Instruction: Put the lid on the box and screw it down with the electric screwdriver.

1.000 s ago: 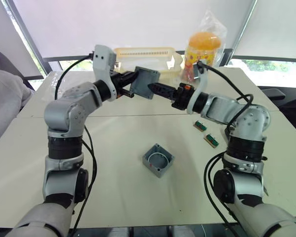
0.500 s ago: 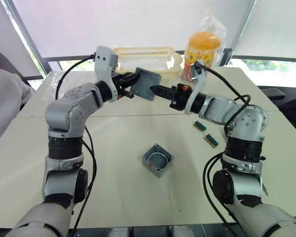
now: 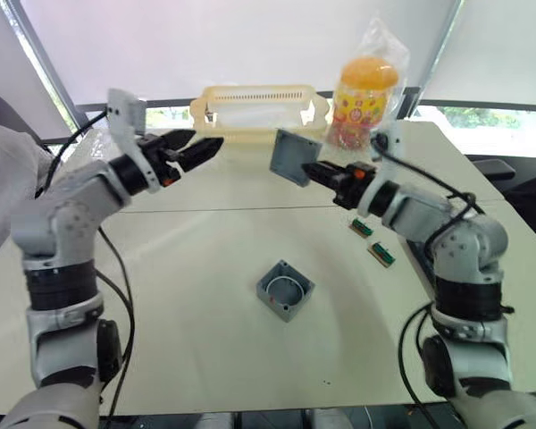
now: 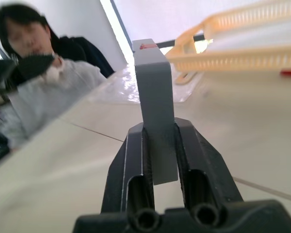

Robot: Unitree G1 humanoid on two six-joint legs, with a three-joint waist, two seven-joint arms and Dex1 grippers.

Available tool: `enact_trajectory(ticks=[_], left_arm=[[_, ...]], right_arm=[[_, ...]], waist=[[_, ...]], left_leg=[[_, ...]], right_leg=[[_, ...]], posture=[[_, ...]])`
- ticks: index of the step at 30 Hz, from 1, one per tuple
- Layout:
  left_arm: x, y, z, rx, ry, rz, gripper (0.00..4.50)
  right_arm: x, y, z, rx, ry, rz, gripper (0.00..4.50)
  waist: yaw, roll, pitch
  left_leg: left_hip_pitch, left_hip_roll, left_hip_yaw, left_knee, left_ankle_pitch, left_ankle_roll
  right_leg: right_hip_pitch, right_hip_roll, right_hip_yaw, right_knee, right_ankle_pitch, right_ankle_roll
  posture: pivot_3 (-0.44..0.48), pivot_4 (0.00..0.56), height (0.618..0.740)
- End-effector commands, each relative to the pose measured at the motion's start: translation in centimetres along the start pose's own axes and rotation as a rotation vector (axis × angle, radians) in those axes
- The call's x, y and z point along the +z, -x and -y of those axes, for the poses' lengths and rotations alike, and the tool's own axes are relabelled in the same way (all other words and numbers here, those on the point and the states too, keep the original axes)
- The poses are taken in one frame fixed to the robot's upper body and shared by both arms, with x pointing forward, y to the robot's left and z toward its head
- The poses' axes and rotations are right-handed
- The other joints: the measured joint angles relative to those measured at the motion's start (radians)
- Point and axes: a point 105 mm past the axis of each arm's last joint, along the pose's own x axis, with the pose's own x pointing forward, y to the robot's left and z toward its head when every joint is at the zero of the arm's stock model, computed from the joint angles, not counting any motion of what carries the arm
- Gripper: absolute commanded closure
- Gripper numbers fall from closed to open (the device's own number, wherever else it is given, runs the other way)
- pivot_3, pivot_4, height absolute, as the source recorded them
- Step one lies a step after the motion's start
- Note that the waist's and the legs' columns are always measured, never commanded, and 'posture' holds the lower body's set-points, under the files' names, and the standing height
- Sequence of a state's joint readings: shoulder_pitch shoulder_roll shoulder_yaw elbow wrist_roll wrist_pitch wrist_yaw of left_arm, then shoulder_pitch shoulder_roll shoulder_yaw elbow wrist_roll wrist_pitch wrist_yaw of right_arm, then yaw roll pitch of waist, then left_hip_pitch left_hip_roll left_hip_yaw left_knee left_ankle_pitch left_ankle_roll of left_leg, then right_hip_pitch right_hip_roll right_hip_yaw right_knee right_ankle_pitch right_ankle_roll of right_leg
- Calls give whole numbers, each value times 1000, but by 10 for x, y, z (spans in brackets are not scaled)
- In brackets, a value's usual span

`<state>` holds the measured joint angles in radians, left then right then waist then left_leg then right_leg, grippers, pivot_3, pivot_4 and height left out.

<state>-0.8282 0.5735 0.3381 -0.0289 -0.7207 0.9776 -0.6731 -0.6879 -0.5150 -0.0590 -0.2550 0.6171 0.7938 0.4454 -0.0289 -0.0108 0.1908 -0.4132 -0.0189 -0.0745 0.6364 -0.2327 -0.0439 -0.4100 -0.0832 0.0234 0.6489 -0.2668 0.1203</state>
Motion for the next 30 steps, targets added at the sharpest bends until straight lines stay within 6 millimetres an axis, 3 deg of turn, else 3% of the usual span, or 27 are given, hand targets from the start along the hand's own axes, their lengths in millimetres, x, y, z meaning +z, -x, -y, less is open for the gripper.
enact_trajectory(ticks=[1, 5, 8, 12, 18, 30], left_arm=[[-22, 13, -2, -41, 22, -85, 330], [-47, 19, -2, -86, -8, -203, 330], [-57, 18, 1, -122, -28, -248, 330], [-66, 16, 8, -191, -18, -290, 330], [-77, 23, 14, -288, -49, -391, 330], [-87, 31, 40, -561, -298, -564, 330]], right_arm=[[11, 18, -17, 45, 463, 84, 4367], [-10, 39, -19, 35, 972, 59, 4367], [-22, 48, -23, 29, 1193, 69, 4367], [-46, 59, -43, 50, 1424, 108, 4367], [-73, 70, -63, 133, 1480, 94, 4367], [-87, 69, -78, 192, 1489, 114, 4367]], waist=[[-3, 0, 0], [-5, -1, 0], [-6, -1, 1], [-7, -1, 1], [-11, -1, 1], [-8, -2, 0]], left_leg=[[0, 0, 0, -1, 0, 0], [2, 0, 0, -3, 1, -1], [2, 0, 1, -4, 2, -3], [4, 0, 1, -5, 2, -3], [4, 0, 1, -5, 2, -4], [4, 0, 1, -5, 2, -3]], right_leg=[[0, 0, 0, 0, 0, 0], [1, 0, 0, -1, 0, 0], [1, 0, 1, -1, 0, 0], [1, 0, 1, -1, 0, -1], [1, 0, 2, -1, 0, -1], [3, 0, 2, -1, -1, -1]], posture=[[0, 150, 740], [0, 150, 740], [0, 150, 740], [0, 150, 740], [0, 150, 740], [0, 150, 740]])
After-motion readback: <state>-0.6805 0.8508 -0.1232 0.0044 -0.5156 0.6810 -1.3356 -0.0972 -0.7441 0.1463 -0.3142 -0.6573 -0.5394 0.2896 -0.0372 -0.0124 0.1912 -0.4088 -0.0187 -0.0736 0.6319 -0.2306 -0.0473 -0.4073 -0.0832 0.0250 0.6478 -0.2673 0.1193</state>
